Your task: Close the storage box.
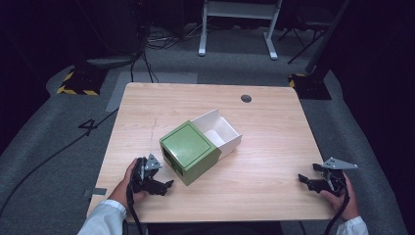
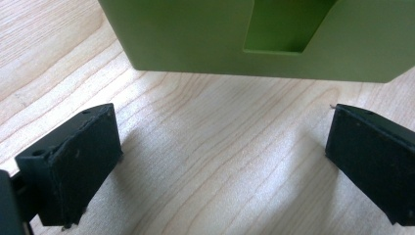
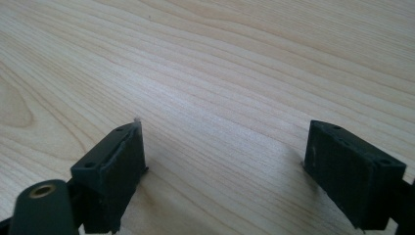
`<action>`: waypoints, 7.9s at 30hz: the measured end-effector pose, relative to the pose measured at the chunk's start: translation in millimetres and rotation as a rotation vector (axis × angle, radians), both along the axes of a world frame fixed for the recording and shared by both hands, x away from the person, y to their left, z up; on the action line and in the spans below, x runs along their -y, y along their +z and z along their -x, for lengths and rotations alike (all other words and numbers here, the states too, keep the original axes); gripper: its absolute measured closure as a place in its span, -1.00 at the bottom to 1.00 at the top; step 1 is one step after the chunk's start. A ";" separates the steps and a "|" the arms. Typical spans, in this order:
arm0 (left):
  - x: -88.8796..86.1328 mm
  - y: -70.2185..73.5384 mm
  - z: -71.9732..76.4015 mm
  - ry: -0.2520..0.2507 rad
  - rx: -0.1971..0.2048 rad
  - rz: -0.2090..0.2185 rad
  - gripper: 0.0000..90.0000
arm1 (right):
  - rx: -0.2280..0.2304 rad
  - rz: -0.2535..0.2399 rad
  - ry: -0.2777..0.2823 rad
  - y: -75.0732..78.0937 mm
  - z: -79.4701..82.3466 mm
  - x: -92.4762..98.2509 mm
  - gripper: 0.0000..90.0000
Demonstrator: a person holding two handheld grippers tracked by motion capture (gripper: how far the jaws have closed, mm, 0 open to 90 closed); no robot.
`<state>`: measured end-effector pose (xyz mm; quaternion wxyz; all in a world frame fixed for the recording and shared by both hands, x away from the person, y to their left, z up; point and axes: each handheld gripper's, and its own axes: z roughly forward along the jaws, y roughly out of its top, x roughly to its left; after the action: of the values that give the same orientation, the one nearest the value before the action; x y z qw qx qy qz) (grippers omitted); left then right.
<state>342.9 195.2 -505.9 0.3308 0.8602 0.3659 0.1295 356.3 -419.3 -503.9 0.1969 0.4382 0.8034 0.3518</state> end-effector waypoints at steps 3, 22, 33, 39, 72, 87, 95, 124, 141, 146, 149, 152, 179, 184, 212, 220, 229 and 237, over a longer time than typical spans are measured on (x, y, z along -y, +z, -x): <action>-0.2 0.2 0.2 -0.002 0.002 -0.003 -1.00 | 0.001 0.000 0.003 0.0 -0.5 0.2 -0.66; -5.0 0.1 -4.6 -0.076 0.001 -0.001 -1.00 | 0.018 0.024 0.103 15.3 -20.5 -20.5 -0.59; -5.6 0.0 -3.0 -0.062 0.002 0.000 -0.99 | 0.087 -0.002 0.240 57.3 -53.9 -69.9 -0.46; -5.8 0.1 -2.9 -0.063 0.001 -0.002 -0.99 | 0.102 -0.011 0.280 72.5 -69.5 -93.2 -0.43; -5.9 0.1 -2.7 -0.061 0.001 -0.002 -0.99 | 0.065 -0.034 0.401 74.6 -135.2 -198.9 -0.11; -6.2 0.3 -2.4 -0.060 0.001 -0.004 -0.99 | 0.045 -0.074 0.406 71.5 -141.0 -206.6 0.03; -6.2 0.2 -2.3 -0.060 0.001 -0.004 -0.99 | 0.026 -0.058 0.423 67.8 -136.2 -220.8 0.03; -6.2 0.2 -2.4 -0.060 0.002 -0.005 -0.99 | -0.007 -0.037 0.573 66.7 -104.2 -274.9 0.06; -6.2 0.2 -2.4 -0.060 0.001 -0.004 -0.99 | -0.091 -0.024 0.663 53.0 -100.6 -299.5 0.19; -6.2 0.2 -2.4 -0.060 0.002 -0.005 -0.99 | -0.098 -0.012 0.664 48.8 -100.7 -303.1 0.21; -6.2 0.2 -2.5 -0.061 0.002 -0.005 -0.99 | -0.085 -0.004 0.672 48.8 -99.3 -304.9 0.21; -6.2 0.2 -2.4 -0.060 0.002 -0.004 -0.99 | -0.084 -0.008 0.669 48.6 -99.3 -305.1 0.20; -6.2 0.2 -2.4 -0.060 0.002 -0.004 -0.99 | 0.110 0.114 0.588 92.8 -85.6 -251.8 -0.48; -6.2 0.2 -2.4 -0.060 0.002 -0.005 -0.99 | 0.118 0.124 0.575 95.1 -81.6 -239.9 -0.49; -6.2 0.3 -2.0 -0.057 0.001 -0.005 -0.99 | 0.105 0.186 0.469 81.2 -62.0 -166.6 -0.53; -6.1 0.2 -2.0 -0.057 0.001 -0.004 -0.99 | 0.080 0.209 0.441 66.9 -54.3 -143.3 -0.54; -6.2 0.3 -2.1 -0.057 0.002 -0.005 -0.99 | 0.043 0.210 0.392 49.3 -46.1 -114.6 -0.54; -6.1 0.3 -1.9 -0.055 0.000 -0.004 -0.99 | 0.020 0.201 0.328 33.0 -36.3 -82.9 -0.54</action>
<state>344.8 201.3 -505.7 0.3325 0.8707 0.3416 0.1212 392.6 -336.3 -471.0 0.1877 0.2760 0.8932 0.3014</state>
